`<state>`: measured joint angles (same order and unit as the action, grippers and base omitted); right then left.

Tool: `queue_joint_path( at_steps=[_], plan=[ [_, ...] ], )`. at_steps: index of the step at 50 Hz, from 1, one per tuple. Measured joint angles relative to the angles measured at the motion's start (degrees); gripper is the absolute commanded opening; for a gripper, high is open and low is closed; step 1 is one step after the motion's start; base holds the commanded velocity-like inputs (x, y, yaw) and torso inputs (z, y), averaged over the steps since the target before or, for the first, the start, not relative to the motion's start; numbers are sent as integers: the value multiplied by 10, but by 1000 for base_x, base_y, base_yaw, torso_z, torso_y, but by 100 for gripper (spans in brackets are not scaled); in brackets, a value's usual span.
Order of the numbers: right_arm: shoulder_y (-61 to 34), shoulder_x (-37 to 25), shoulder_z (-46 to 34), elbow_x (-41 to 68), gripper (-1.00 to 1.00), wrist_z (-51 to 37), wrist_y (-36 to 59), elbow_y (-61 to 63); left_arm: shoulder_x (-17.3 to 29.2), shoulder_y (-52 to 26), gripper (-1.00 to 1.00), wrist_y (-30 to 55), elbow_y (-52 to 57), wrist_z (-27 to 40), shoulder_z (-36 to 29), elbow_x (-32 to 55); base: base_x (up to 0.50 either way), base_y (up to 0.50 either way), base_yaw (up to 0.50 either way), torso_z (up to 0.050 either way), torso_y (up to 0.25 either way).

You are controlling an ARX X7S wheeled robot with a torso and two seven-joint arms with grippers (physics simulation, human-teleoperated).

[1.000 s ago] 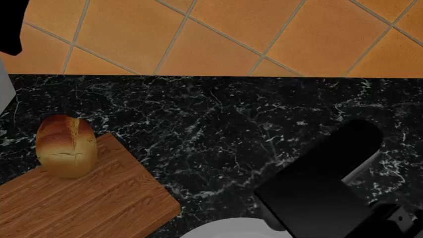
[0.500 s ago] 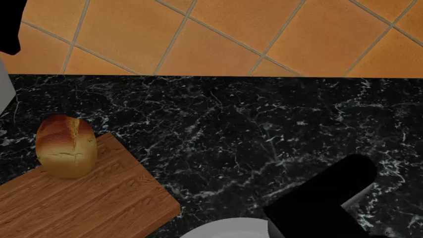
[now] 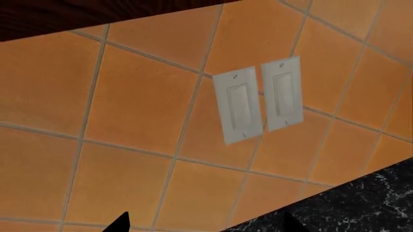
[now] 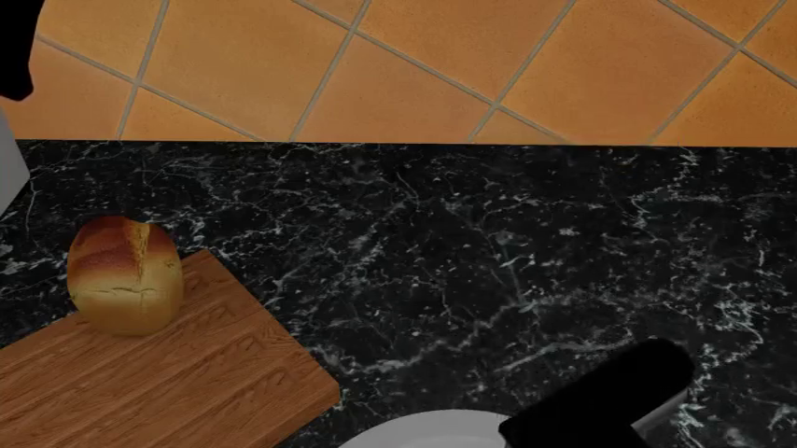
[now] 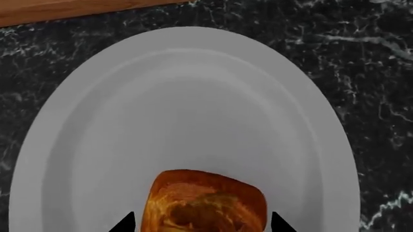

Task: Place all breads on the cutting board.

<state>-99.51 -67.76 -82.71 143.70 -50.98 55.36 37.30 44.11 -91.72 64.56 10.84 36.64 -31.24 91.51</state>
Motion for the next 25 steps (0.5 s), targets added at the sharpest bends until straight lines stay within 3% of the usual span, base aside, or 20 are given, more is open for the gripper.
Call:
queue_joint_path(
  at_steps=[1, 25],
  plan=[
    [1, 0, -1, 0, -100, 0, 0, 0, 0, 0, 100, 0, 0, 0, 0, 0, 0, 0, 0, 0, 0],
    [-109, 48, 27, 99, -100, -57, 23, -15, 1, -9, 100, 1, 1, 7, -1, 10, 0, 0, 0, 0, 0]
  ],
)
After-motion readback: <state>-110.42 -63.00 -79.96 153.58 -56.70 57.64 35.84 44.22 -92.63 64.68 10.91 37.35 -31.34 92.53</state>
